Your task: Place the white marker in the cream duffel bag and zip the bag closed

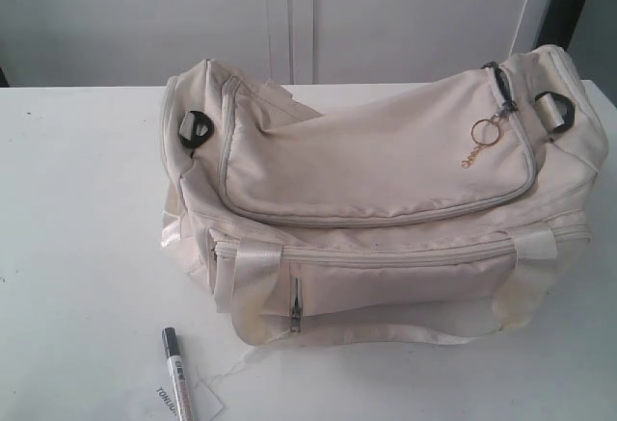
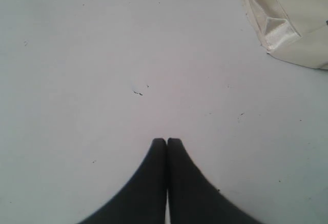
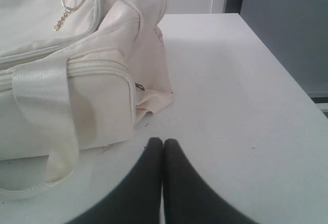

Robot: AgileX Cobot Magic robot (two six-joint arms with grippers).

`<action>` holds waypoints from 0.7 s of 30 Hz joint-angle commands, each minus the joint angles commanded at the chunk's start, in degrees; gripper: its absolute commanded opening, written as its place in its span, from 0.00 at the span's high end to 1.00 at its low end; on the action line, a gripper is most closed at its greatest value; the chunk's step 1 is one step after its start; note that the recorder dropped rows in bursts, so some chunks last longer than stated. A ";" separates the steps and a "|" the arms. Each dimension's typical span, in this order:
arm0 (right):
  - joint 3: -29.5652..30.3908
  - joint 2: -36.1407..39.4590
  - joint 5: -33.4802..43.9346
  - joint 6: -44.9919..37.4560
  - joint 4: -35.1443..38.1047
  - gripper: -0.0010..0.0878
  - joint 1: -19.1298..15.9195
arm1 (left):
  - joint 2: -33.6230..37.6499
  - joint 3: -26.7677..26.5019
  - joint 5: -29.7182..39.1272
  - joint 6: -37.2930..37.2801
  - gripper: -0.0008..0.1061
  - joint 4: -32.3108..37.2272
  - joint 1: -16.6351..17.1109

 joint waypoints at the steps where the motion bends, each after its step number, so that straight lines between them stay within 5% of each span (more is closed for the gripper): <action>1: 0.00 0.00 0.00 0.00 0.00 0.99 0.00 | 0.00 0.00 0.00 0.00 0.99 0.00 0.00; 21: -2.09 0.00 0.13 0.00 0.00 0.99 0.00 | 0.00 0.00 0.00 0.00 0.99 0.00 0.00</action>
